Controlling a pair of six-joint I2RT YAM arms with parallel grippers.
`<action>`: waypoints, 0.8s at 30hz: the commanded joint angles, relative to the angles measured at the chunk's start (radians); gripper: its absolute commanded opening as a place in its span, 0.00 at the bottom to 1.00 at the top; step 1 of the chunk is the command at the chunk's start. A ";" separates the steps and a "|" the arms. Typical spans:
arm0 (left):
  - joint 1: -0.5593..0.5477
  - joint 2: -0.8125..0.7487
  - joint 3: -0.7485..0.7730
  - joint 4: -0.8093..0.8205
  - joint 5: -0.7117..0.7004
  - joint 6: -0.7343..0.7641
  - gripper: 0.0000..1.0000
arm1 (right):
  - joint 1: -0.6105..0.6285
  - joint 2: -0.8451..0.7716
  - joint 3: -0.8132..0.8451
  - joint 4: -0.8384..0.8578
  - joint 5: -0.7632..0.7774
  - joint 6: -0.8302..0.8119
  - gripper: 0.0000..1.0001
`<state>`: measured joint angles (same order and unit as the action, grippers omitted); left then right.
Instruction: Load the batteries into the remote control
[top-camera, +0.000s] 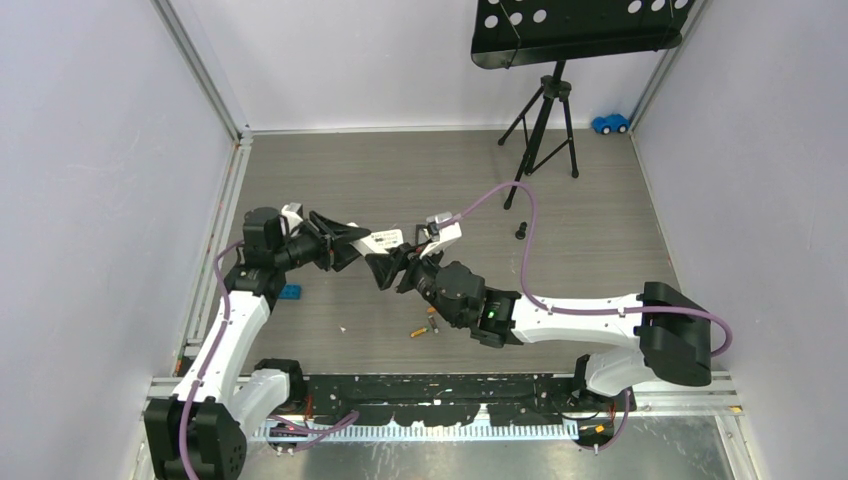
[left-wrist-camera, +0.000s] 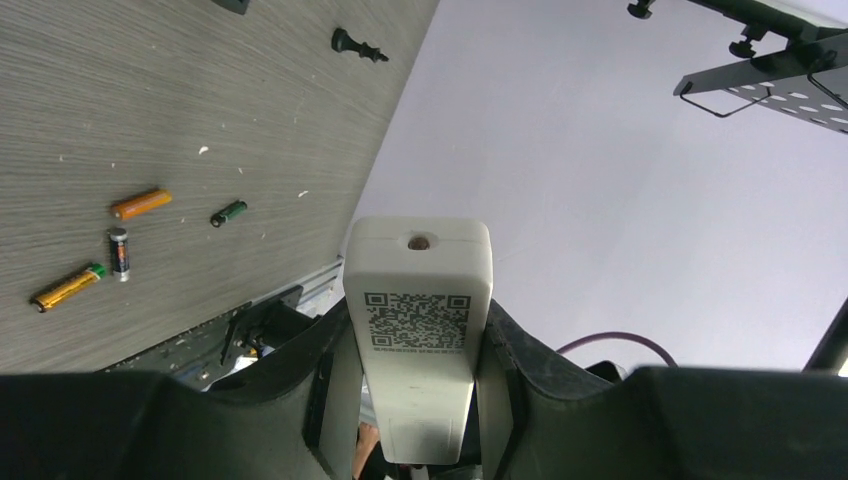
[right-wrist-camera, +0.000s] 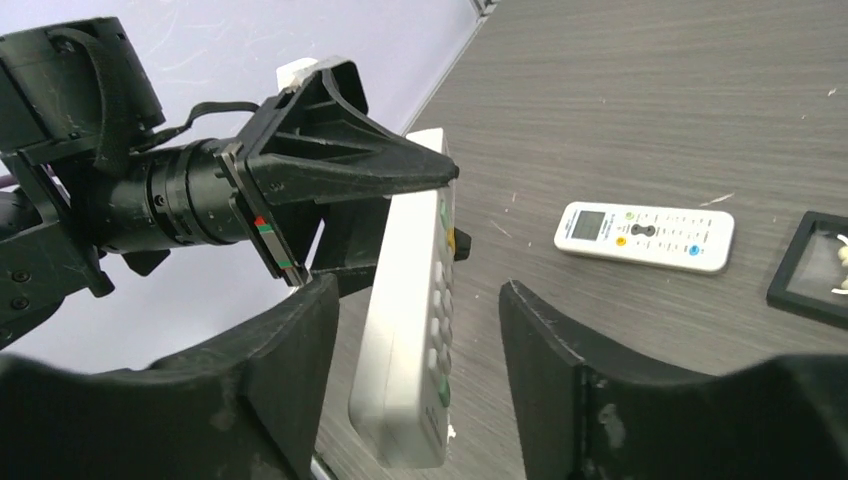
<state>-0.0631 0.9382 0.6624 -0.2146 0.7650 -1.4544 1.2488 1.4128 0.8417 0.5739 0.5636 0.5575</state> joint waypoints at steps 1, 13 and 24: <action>0.001 -0.012 0.017 0.077 0.059 -0.038 0.00 | 0.005 -0.035 0.020 -0.011 0.025 0.014 0.68; 0.001 -0.014 0.053 0.082 0.077 -0.004 0.13 | -0.008 -0.034 0.031 -0.018 0.031 0.049 0.24; 0.001 -0.012 0.247 0.012 0.059 0.450 0.99 | -0.256 -0.181 -0.034 -0.019 -0.266 0.491 0.12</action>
<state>-0.0631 0.9550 0.8143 -0.2028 0.8234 -1.2343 1.0718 1.3109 0.8291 0.4740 0.4187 0.8127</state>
